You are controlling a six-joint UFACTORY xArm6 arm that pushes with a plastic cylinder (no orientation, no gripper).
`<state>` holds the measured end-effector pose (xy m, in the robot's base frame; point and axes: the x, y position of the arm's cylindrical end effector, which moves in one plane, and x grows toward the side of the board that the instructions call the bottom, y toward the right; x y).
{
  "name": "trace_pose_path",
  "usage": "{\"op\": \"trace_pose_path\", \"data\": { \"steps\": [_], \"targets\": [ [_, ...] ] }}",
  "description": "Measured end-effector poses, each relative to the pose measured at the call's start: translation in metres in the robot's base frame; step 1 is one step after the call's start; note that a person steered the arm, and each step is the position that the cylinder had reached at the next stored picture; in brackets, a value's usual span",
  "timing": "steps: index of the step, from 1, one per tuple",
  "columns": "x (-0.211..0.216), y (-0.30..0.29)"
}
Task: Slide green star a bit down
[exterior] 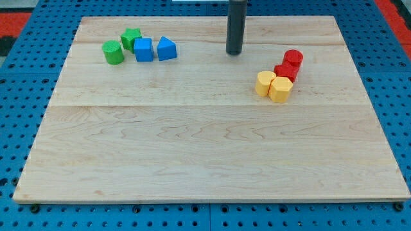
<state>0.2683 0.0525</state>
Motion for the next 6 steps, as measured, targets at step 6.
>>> {"op": "trace_pose_path", "data": {
  "steps": [6],
  "targets": [
    [-0.025, -0.155]
  ]
}}
